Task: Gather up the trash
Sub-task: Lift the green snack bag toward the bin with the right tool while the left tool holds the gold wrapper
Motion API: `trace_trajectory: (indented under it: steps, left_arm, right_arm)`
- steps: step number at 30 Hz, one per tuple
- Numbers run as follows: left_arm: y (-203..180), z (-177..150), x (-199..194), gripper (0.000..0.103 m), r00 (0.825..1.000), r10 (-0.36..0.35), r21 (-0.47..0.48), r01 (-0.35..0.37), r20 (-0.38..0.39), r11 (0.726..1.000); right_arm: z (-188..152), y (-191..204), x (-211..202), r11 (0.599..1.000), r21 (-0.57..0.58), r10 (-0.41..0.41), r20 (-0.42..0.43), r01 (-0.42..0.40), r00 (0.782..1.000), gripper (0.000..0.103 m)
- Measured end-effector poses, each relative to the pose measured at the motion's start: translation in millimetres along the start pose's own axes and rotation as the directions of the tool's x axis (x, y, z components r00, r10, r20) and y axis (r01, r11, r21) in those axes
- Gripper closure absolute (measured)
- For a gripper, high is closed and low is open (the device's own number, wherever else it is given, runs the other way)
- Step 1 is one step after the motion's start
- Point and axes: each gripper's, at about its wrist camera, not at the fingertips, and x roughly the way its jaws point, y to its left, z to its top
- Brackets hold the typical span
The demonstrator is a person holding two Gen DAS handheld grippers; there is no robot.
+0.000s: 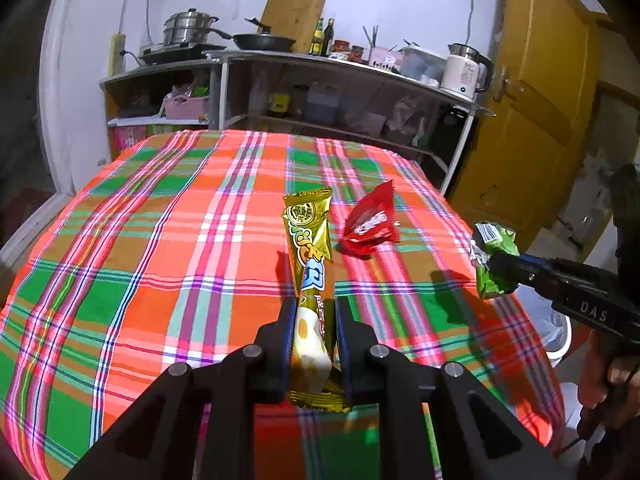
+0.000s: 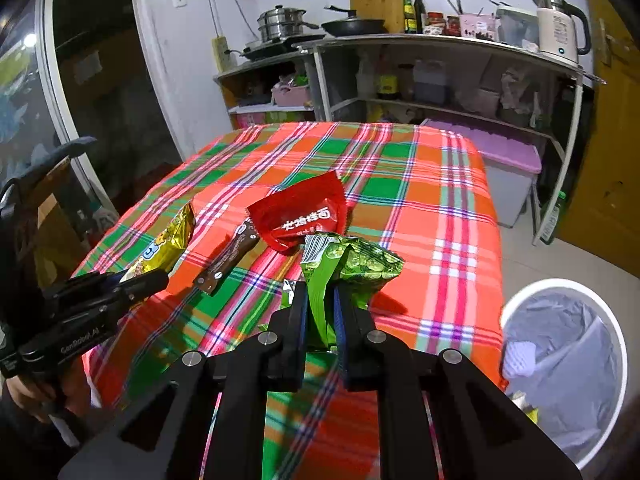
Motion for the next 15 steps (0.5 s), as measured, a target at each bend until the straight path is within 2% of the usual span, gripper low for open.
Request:
trace_trajectory:
  steps: [15]
  left_arm:
    - [-68,3,-13,0.084,0.995,-0.099,0.104,0.097,0.011,0.99]
  right_arm:
    - [-20,-36,-57,0.996,0.078,-0.057,0.066,0.052,0.996,0.09]
